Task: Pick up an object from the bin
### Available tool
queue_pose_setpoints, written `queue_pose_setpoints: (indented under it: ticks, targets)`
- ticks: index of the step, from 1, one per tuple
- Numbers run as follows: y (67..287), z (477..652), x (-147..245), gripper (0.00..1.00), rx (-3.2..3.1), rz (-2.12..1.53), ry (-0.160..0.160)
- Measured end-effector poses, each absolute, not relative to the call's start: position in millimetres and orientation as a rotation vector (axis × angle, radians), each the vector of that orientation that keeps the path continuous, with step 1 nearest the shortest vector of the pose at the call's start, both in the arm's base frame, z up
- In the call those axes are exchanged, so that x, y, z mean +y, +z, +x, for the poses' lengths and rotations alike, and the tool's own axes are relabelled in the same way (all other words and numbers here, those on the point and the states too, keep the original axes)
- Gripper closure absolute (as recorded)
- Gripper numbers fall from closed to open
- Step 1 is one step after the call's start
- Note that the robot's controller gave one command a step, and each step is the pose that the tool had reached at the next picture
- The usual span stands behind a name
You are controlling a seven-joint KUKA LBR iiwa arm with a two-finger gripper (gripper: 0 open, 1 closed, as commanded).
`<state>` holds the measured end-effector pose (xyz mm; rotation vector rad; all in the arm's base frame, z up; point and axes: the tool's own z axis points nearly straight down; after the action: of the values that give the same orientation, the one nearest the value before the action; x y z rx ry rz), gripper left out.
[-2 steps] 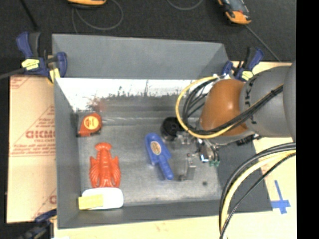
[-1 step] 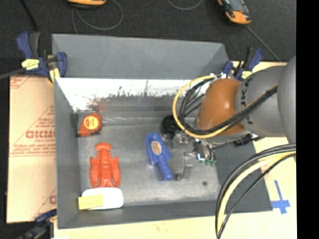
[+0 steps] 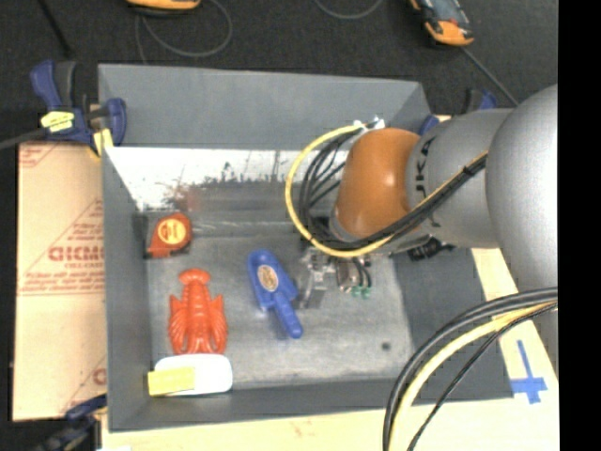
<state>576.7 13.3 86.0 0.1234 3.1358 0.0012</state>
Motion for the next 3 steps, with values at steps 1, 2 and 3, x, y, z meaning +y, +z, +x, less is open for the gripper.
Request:
queue_pose_setpoints:
  ticks: [1, 2, 3]
  targets:
    - [86.0, 576.7, 12.9, 0.0, 3.136, 0.121, 0.0]
    - [86.0, 576.7, 12.9, 0.0, 3.136, 0.121, 0.0]
    - [80.1, 598.0, 18.4, 0.0, 3.136, 0.071, -0.002]
